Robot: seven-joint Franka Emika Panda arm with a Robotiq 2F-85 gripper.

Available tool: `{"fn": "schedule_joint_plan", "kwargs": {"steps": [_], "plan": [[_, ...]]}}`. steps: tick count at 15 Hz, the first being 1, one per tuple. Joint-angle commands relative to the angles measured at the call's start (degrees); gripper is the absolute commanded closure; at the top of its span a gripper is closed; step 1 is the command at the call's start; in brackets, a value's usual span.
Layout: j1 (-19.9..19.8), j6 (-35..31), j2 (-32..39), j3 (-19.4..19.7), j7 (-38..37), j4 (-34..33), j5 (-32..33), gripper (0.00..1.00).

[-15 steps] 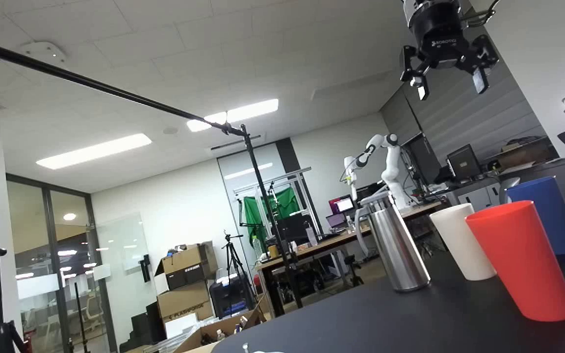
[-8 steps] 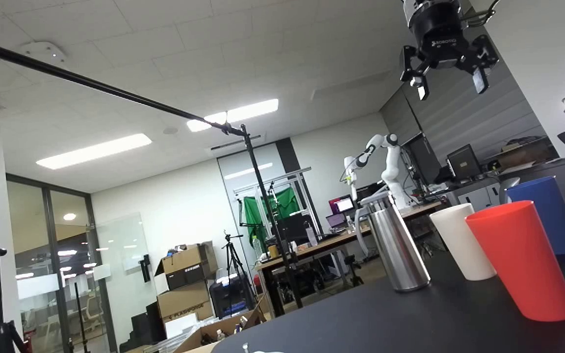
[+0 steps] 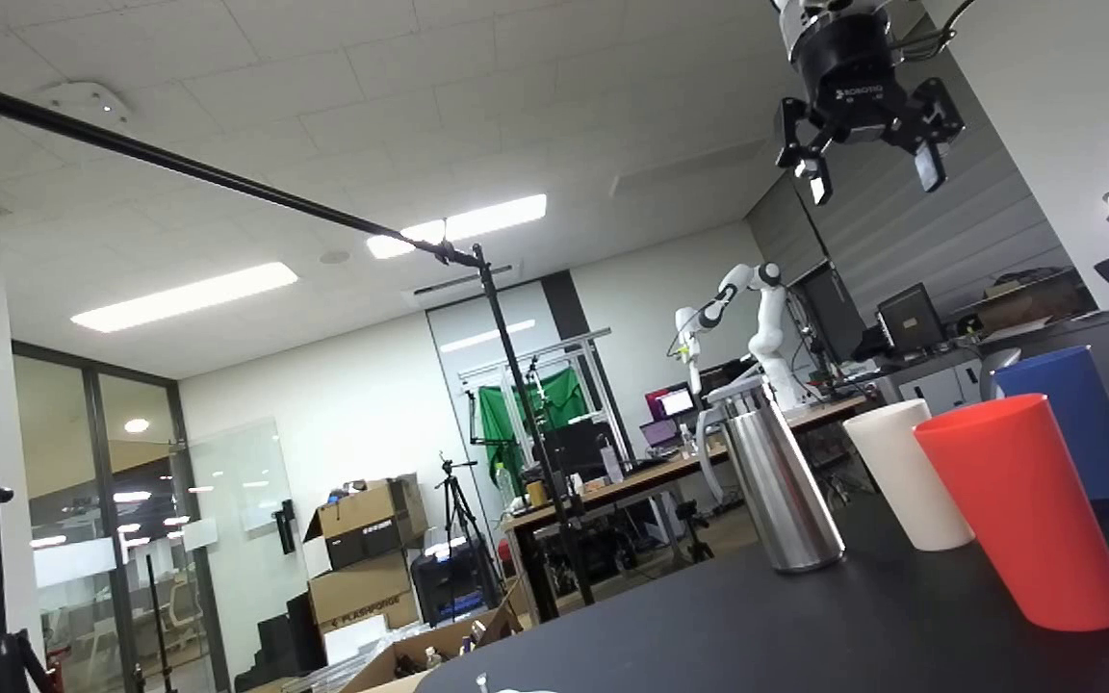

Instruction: Stack up the cups

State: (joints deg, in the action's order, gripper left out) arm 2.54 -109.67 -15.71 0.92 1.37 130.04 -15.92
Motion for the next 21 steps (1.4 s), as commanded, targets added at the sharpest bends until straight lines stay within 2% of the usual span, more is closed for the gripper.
{"fn": "schedule_joint_plan", "kwargs": {"steps": [1, 5, 9, 11, 15, 21], "plan": [[1.0, -1.7, 3.2, -2.9, -0.9, -3.3, 2.1, 0.0], [1.9, -3.0, 6.6, -5.6, -2.3, -4.0, 5.1, 0.0], [1.6, -3.5, 10.3, -7.8, -9.8, -3.2, 15.5, 0.0], [2.0, -4.6, 12.2, -8.1, -12.0, -3.1, 18.3, 0.0], [2.7, -7.1, 15.0, -8.2, -13.2, -2.3, 19.3, 0.0], [2.5, -5.5, 15.8, -7.2, -14.1, -0.8, 21.6, 0.0]]}}
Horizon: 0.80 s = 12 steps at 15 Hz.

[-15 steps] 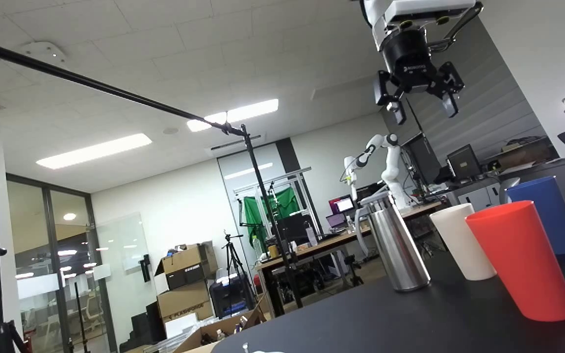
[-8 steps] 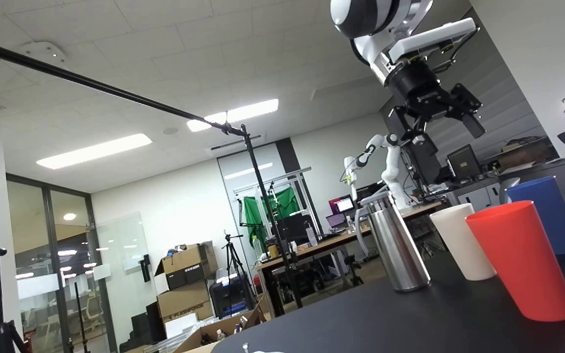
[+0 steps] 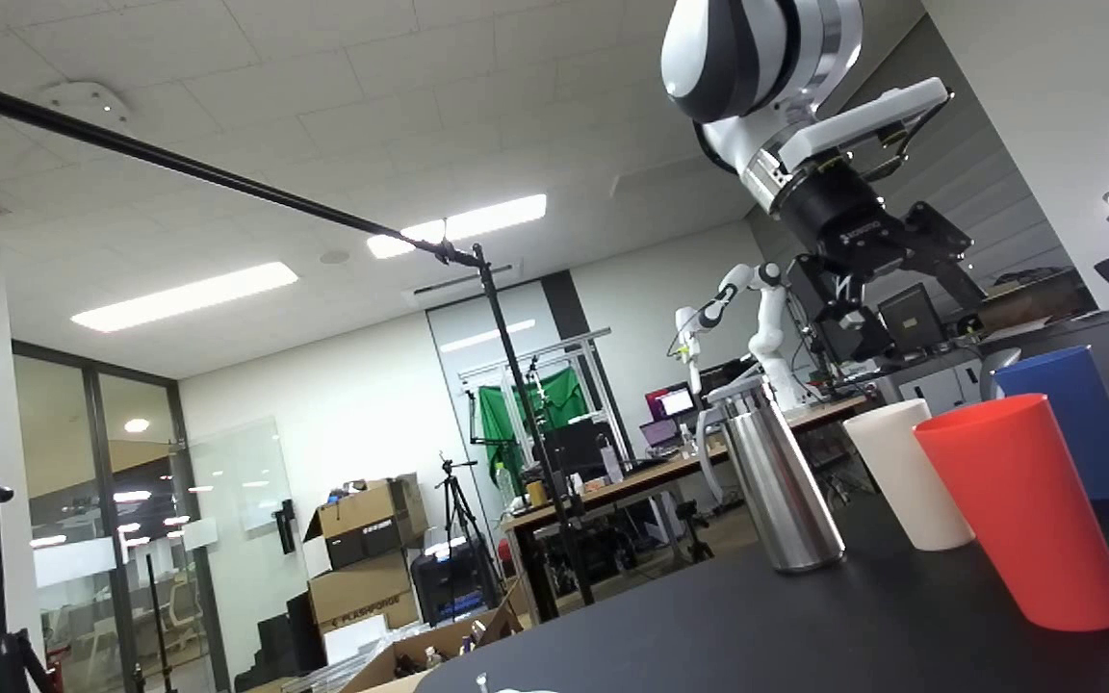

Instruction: Stack up the cups

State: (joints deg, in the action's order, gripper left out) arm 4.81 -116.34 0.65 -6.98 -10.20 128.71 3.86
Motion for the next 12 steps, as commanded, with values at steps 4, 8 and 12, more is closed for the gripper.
{"fn": "schedule_joint_plan", "kwargs": {"steps": [4, 8, 12], "plan": [[-0.2, 1.1, -0.7, 1.6, -2.2, 1.8, 1.7, 0.0], [-0.1, 0.7, 0.3, 1.6, 0.1, 1.2, 0.7, 0.0], [0.1, 0.7, 0.3, 1.6, 0.1, 1.2, 0.7, 0.0]]}}
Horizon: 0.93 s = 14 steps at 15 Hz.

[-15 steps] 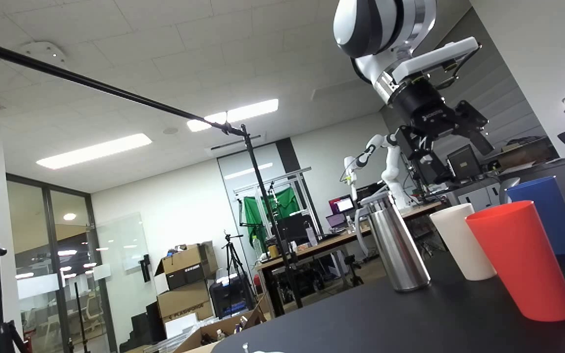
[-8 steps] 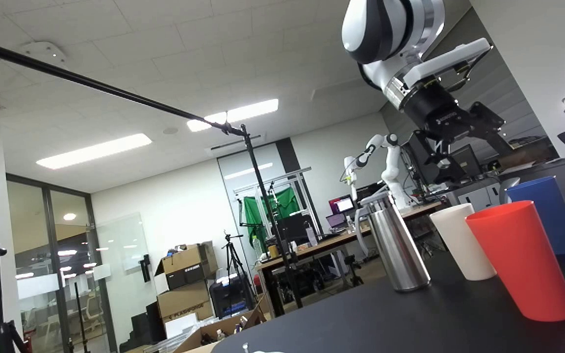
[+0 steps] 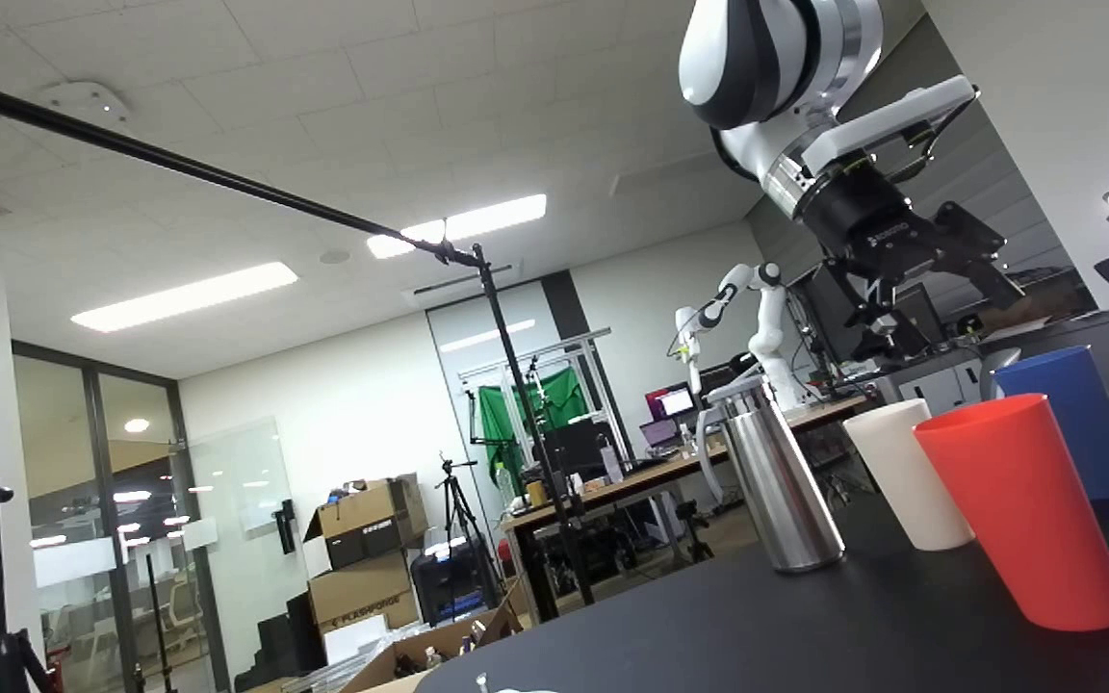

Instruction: Stack up the cups

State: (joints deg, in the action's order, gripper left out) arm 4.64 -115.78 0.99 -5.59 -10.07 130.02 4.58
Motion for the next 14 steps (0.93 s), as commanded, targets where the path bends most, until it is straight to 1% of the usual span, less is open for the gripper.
{"fn": "schedule_joint_plan", "kwargs": {"steps": [1, 3, 6, 14], "plan": [[0.2, 0.1, 0.0, 0.2, 0.0, -0.1, 0.0, 0.0], [0.3, -2.0, -0.6, 0.1, -1.5, 1.6, -0.3, 0.0], [0.4, -7.0, -1.8, 0.1, -3.6, 4.9, -0.1, 0.0], [0.1, -20.2, -0.6, 0.5, -5.6, 10.6, -0.5, 0.0]]}}
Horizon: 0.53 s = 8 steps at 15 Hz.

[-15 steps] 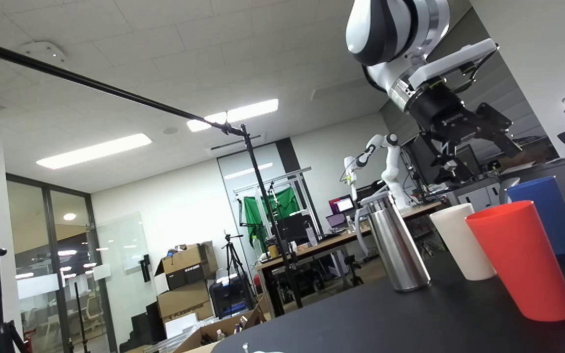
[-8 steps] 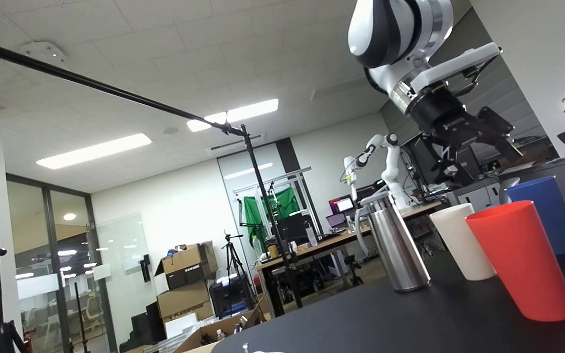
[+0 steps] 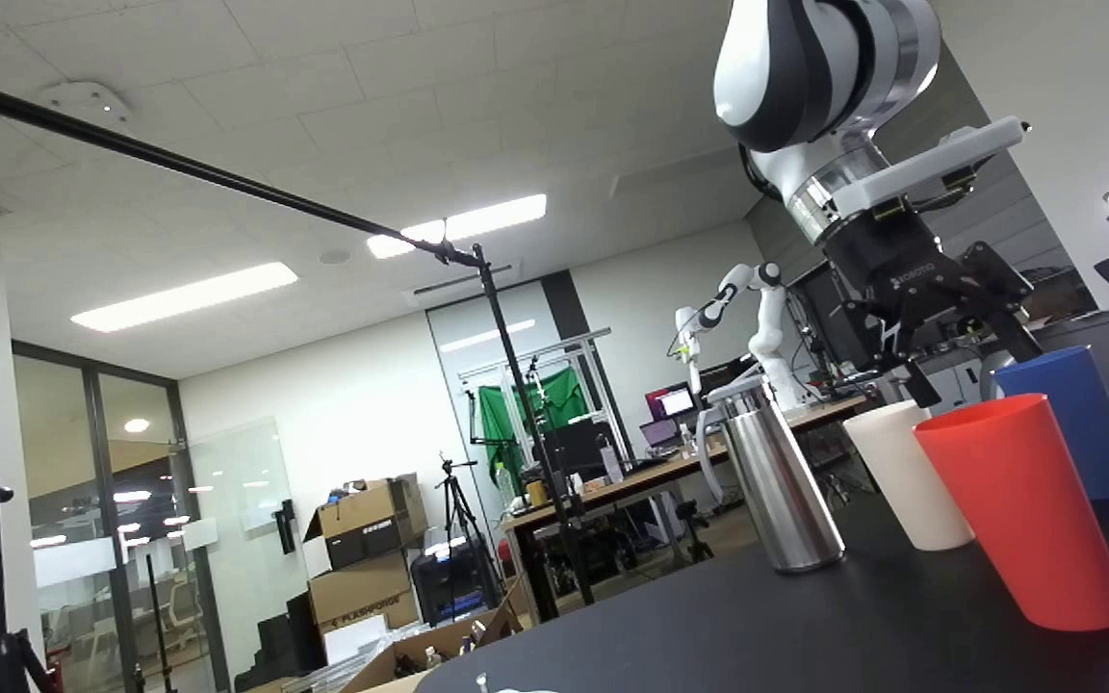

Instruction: Stack up the cups

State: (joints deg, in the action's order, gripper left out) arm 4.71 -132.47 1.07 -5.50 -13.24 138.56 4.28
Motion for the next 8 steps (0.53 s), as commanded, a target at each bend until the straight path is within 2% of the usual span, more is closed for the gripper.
{"fn": "schedule_joint_plan", "kwargs": {"steps": [1, 8], "plan": [[0.0, -4.4, -0.6, 0.5, -2.5, 2.5, -0.3, 0.0], [-0.8, -8.0, -0.3, 1.5, -2.1, 4.9, -1.0, 0.0]]}}
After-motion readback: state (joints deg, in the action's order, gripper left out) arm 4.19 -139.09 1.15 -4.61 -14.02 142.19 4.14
